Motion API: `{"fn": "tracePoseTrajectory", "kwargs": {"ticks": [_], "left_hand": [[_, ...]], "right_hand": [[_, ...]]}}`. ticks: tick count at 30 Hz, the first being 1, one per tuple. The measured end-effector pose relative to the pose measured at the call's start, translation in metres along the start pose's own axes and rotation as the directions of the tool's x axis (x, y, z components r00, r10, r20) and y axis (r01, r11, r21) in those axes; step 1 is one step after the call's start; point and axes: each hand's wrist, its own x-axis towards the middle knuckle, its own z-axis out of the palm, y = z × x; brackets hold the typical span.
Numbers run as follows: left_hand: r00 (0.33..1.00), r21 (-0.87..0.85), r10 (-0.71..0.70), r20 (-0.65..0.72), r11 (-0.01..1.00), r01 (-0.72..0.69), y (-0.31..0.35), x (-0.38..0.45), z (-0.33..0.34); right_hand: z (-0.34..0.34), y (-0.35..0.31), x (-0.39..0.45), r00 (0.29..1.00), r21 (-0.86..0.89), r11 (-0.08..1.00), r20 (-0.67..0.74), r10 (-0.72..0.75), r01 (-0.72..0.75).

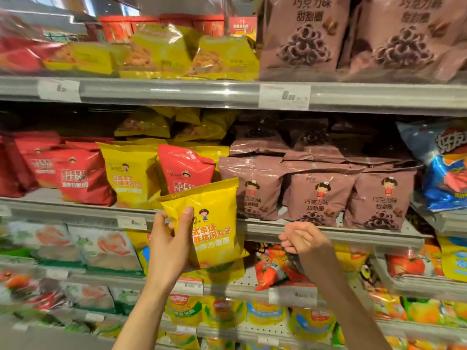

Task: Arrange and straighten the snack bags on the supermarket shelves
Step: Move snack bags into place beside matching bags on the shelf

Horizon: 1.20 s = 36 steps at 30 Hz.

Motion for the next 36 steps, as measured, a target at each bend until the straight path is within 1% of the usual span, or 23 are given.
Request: {"fn": "tracePoseTrajectory", "kwargs": {"ticks": [2,4,7,9,11,12,13,15,18,20,23,27,30,33,36], "left_hand": [[0.999,0.005,0.000,0.034,1.000,0.000,-0.005,0.014,-0.025],[0.997,-0.031,0.004,0.071,1.000,-0.002,-0.008,0.030,-0.052],[0.998,-0.031,-0.014,0.068,0.999,0.016,-0.011,0.054,-0.088],[0.999,-0.016,-0.005,0.052,1.000,0.006,-0.011,0.069,-0.108],[0.999,0.019,0.015,0.039,1.000,-0.016,-0.011,0.085,-0.126],[0.999,0.041,0.021,0.027,0.999,-0.022,-0.011,0.093,-0.133],[0.999,0.052,0.027,0.018,0.998,-0.028,-0.011,0.100,-0.139],[1.000,0.051,0.031,0.006,0.998,-0.031,-0.011,0.113,-0.149],[0.999,0.056,0.047,0.002,0.997,-0.047,-0.009,0.127,-0.156],[0.999,0.062,0.055,0.005,0.997,-0.055,-0.009,0.133,-0.157],[0.998,0.065,0.070,-0.004,0.995,-0.070,-0.009,0.137,-0.161],[0.998,0.040,0.057,-0.014,0.998,-0.056,-0.008,0.143,-0.164],[0.998,0.022,0.060,-0.018,0.998,-0.060,-0.006,0.143,-0.164],[0.998,0.020,0.054,-0.012,0.998,-0.053,-0.006,0.141,-0.165],[0.998,0.033,0.058,-0.015,0.998,-0.057,-0.007,0.141,-0.167]], "right_hand": [[0.028,-0.001,-0.004,0.999,0.023,0.999,-0.034,0.028,-0.027],[0.058,-0.002,-0.011,0.999,0.039,0.999,-0.021,0.025,-0.024],[0.104,-0.007,-0.016,1.000,0.085,0.996,-0.010,0.002,-0.001],[0.131,-0.013,-0.013,0.999,0.080,0.996,-0.024,-0.034,0.036],[0.153,-0.020,-0.008,0.997,0.009,0.997,-0.028,-0.070,0.070],[0.164,-0.025,-0.004,0.996,-0.055,0.995,-0.025,-0.082,0.081],[0.173,-0.030,-0.001,0.995,-0.132,0.988,-0.038,-0.091,0.085],[0.187,-0.035,0.008,0.990,-0.230,0.969,-0.087,-0.113,0.090],[0.202,-0.043,0.012,0.982,-0.428,0.897,-0.092,-0.166,0.111],[0.209,-0.052,0.012,0.981,-0.478,0.870,-0.077,-0.179,0.121],[0.215,-0.058,0.017,0.978,-0.437,0.890,-0.092,-0.188,0.130],[0.219,-0.058,0.023,0.987,-0.298,0.948,-0.072,-0.141,0.114],[0.221,-0.066,0.023,0.985,-0.245,0.958,-0.043,-0.167,0.151],[0.222,-0.070,0.025,0.977,-0.206,0.955,0.020,-0.213,0.213],[0.221,-0.073,0.025,0.973,-0.127,0.965,0.056,-0.222,0.228]]}}
